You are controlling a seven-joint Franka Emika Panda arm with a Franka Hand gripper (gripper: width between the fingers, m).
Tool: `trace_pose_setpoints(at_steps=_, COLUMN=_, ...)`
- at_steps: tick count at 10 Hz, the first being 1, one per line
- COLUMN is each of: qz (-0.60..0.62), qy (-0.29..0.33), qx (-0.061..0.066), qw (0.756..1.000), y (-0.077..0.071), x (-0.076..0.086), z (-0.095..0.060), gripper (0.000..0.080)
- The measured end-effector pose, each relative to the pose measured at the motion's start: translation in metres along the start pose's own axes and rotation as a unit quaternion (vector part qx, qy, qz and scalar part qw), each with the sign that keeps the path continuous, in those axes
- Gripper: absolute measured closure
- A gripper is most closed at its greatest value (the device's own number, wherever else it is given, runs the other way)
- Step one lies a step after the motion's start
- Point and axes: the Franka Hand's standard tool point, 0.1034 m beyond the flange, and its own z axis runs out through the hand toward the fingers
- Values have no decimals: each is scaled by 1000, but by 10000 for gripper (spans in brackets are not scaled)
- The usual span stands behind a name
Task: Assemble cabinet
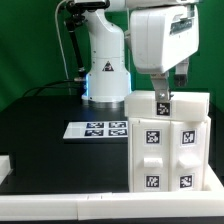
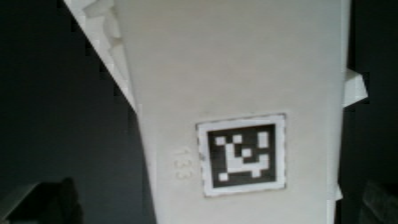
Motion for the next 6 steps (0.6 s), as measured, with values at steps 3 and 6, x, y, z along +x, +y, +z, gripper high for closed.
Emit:
trace_pose_setpoints(at_steps=3, qz=8, qy=-3, qx=5, qw=1000, y=-6, x=-5, z=11, gripper=2)
trace_pose_setpoints(at_steps=6, qz=9, qy=-6, qx=9, qw=1000, y=-8, x=-9, z=17, gripper=2)
